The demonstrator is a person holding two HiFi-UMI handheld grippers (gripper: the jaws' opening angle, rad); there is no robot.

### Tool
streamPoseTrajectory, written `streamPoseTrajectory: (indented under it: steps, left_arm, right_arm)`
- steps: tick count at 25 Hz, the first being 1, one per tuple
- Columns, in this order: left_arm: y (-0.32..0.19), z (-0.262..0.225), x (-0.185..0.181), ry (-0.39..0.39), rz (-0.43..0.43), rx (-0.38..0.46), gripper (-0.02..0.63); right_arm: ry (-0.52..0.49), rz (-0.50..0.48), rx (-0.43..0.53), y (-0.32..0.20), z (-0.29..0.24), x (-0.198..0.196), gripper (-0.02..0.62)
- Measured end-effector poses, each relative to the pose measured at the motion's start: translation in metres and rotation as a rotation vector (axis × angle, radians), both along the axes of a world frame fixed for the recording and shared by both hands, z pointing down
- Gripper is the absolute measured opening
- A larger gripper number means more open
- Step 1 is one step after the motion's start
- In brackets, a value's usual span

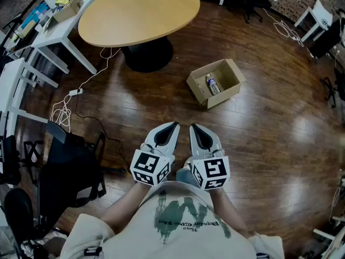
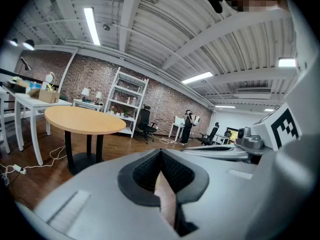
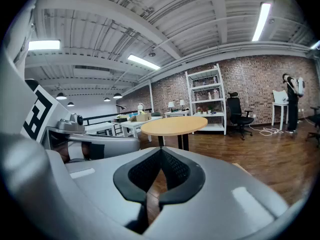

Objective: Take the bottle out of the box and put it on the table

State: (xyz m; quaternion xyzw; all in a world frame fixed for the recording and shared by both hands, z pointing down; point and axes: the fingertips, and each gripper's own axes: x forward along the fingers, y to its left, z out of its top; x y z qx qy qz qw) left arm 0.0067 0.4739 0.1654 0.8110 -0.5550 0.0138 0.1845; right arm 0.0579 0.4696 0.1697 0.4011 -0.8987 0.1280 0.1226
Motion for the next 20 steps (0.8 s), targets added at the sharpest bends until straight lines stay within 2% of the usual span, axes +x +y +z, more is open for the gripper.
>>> streamPoseTrajectory:
  steps: [15, 20]
  left_arm:
    - [-0.082, -0.015, 0.093, -0.045, 0.006, 0.025, 0.000]
    - [-0.098, -0.015, 0.111, -0.053, 0.006, 0.018, 0.000]
  right_arm:
    - [-0.042, -0.007, 0.009, -0.078, -0.007, 0.090, 0.000]
    - [-0.047, -0.021, 0.017, -0.095, -0.008, 0.105, 0.000]
